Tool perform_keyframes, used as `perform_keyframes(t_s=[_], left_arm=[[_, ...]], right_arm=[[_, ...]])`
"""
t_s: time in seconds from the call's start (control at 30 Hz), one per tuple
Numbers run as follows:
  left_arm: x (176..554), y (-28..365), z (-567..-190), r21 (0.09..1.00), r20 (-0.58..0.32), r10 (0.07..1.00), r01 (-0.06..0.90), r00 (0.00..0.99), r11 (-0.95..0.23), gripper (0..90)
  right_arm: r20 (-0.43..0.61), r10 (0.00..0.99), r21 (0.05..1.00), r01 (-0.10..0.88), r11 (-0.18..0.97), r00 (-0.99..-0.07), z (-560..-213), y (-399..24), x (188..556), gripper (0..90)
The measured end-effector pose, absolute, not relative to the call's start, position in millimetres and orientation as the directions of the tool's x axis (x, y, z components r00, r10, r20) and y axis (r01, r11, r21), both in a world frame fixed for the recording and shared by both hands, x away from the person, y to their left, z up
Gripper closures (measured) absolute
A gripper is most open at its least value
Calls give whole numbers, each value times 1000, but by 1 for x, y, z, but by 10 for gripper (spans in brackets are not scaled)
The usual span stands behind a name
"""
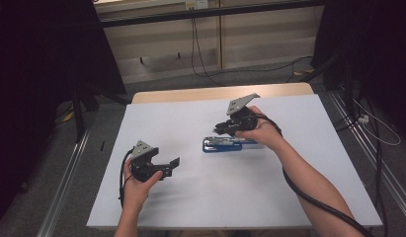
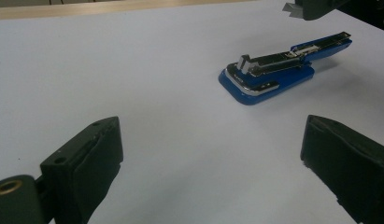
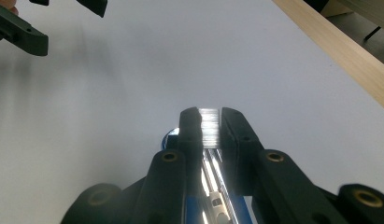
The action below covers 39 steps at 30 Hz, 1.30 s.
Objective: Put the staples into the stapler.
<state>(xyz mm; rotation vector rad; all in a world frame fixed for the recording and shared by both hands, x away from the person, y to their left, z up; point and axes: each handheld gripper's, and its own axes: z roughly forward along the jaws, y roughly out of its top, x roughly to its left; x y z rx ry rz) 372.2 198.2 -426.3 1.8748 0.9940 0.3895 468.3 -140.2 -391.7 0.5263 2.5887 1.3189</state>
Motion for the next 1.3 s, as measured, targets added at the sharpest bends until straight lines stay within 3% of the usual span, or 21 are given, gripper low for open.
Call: perform_keyframes(t_s=[1.3], left_arm=[[372,202,-426,854,-150,777,477,611,-210,61]], right_arm=[[-14,366,800,209,562,-931,-400,-132,475,793]])
